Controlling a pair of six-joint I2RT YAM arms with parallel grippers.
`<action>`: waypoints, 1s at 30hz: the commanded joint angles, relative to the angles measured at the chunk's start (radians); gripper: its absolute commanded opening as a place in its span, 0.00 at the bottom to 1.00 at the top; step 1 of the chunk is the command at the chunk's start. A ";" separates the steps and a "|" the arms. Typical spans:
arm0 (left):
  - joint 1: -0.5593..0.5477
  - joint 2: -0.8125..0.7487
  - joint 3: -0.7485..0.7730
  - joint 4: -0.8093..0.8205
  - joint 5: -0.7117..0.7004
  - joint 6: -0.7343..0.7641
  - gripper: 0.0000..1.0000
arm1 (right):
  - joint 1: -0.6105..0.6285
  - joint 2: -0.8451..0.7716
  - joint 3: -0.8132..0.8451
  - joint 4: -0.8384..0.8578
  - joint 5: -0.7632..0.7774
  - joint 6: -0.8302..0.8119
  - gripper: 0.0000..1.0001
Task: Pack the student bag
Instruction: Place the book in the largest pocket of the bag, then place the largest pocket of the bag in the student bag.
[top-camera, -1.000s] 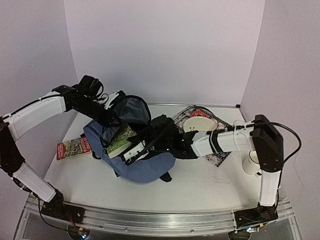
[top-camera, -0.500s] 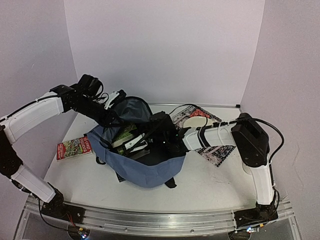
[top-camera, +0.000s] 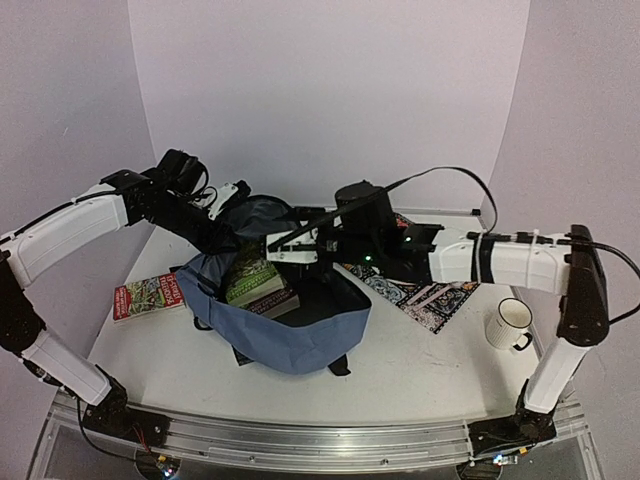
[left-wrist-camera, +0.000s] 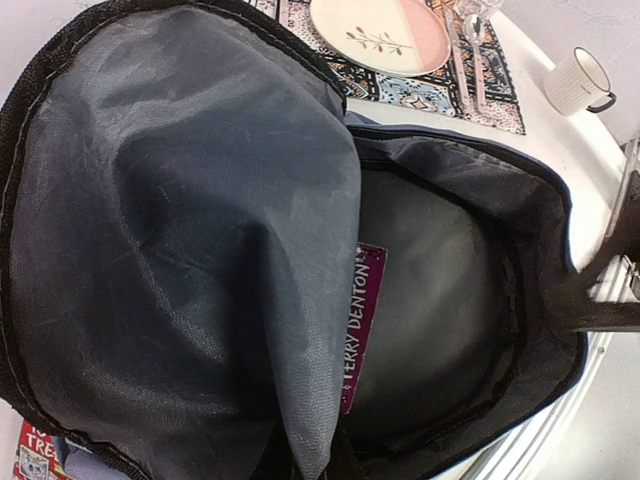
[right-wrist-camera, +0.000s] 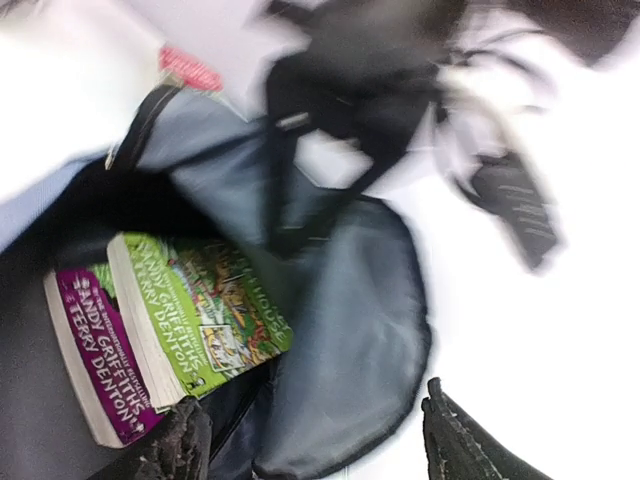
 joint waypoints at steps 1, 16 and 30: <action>-0.004 0.012 0.058 0.084 -0.042 0.019 0.00 | 0.000 -0.115 -0.035 -0.122 0.050 0.284 0.77; -0.004 0.198 0.294 0.283 -0.281 0.076 0.00 | 0.028 -0.161 -0.103 -0.274 -0.105 0.787 0.84; -0.004 0.138 0.156 0.301 -0.366 -0.053 0.43 | 0.041 0.014 -0.029 -0.289 -0.051 0.889 0.84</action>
